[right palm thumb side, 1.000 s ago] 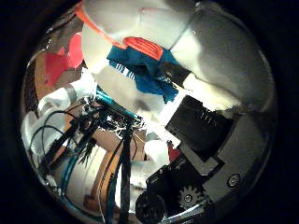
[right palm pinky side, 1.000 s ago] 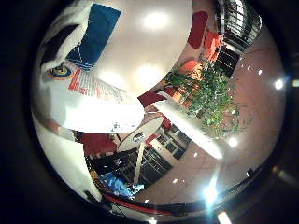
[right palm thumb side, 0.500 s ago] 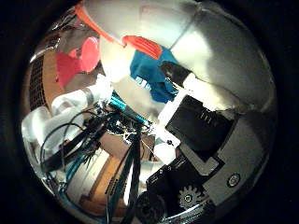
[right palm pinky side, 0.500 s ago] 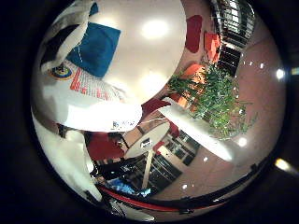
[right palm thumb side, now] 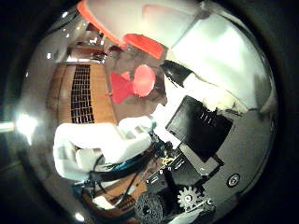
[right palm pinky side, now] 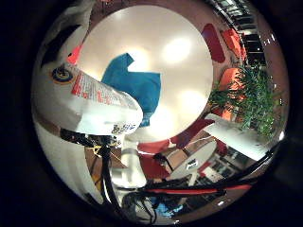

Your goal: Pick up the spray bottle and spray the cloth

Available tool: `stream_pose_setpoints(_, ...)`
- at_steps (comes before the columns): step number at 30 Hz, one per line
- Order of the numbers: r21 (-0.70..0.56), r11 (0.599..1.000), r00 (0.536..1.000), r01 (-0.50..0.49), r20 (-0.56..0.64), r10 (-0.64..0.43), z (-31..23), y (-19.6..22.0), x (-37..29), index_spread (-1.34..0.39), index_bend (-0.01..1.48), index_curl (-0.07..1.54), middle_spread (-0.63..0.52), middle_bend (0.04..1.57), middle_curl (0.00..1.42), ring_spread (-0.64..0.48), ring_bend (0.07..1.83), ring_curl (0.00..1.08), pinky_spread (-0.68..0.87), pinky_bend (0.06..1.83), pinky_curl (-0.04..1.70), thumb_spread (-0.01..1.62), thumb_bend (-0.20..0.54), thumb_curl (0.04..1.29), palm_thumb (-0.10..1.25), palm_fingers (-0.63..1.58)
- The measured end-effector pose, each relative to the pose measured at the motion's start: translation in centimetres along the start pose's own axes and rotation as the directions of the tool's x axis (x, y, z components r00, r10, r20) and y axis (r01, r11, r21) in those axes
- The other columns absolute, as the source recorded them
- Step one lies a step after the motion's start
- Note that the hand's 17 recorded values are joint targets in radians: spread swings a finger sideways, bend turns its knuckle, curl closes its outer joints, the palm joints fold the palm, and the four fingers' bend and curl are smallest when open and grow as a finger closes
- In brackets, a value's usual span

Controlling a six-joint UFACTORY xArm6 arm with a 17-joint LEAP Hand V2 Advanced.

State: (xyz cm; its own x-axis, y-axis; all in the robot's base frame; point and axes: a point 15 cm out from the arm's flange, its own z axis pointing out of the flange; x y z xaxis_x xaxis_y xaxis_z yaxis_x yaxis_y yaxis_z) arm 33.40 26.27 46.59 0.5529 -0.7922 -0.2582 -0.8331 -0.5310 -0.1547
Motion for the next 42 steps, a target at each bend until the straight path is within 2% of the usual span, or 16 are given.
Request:
stream_pose_setpoints(2,0.019,1.0,1.0,-0.007,0.026,0.007,0.8,-0.5,-0.2,-0.19,1.22,0.75,-0.1,1.41,0.68,-0.22,1.35,0.79,-0.2,1.01,1.43,1.01,-0.013,0.73,1.03,1.14)
stream_pose_setpoints(5,0.056,0.998,0.992,-0.036,0.126,0.029,3.1,-1.2,-1.2,-0.19,1.21,0.75,-0.1,1.41,0.68,-0.22,1.35,0.79,-0.2,1.01,1.43,1.01,-0.013,0.73,1.03,1.14)
stream_pose_setpoints(8,0.118,0.99,0.972,-0.076,0.228,0.048,4.9,-2.3,-1.4,-0.19,1.21,0.75,-0.1,1.41,0.68,-0.22,1.35,0.79,-0.2,1.01,1.43,1.01,-0.013,0.74,1.03,1.14)
stream_pose_setpoints(16,0.214,0.966,0.912,-0.144,0.407,0.047,8.5,-3.8,-1.8,-0.2,1.21,0.75,-0.1,1.41,0.68,-0.22,1.35,0.79,-0.2,1.01,1.43,1.0,-0.013,0.74,1.05,1.13)
stream_pose_setpoints(24,0.209,0.959,0.868,-0.193,0.492,0.068,14.8,-2.5,-0.7,-0.2,1.21,0.75,-0.1,1.41,0.68,-0.22,1.35,0.79,-0.2,1.01,1.43,0.98,-0.016,0.74,1.04,1.14)
stream_pose_setpoints(36,0.258,0.95,0.859,-0.175,0.511,0.02,17.6,-3.1,0.3,-0.19,1.2,0.76,-0.1,1.41,0.69,-0.22,1.35,0.79,-0.2,1.01,1.42,0.99,-0.021,0.75,1.01,1.13)
stream_pose_setpoints(39,0.267,0.95,0.859,-0.161,0.513,0.001,17.8,-3.2,0.3,-0.2,1.14,0.75,-0.11,1.38,0.67,-0.21,1.33,0.77,-0.21,1.0,1.34,0.97,-0.031,0.73,0.95,1.13)
stream_pose_setpoints(42,0.247,0.959,0.861,-0.142,0.509,-0.004,18.8,-2.8,0.4,-0.25,0.87,0.73,-0.12,1.28,0.64,-0.21,1.3,0.72,-0.26,1.01,1.2,0.84,-0.042,0.72,0.87,1.0)
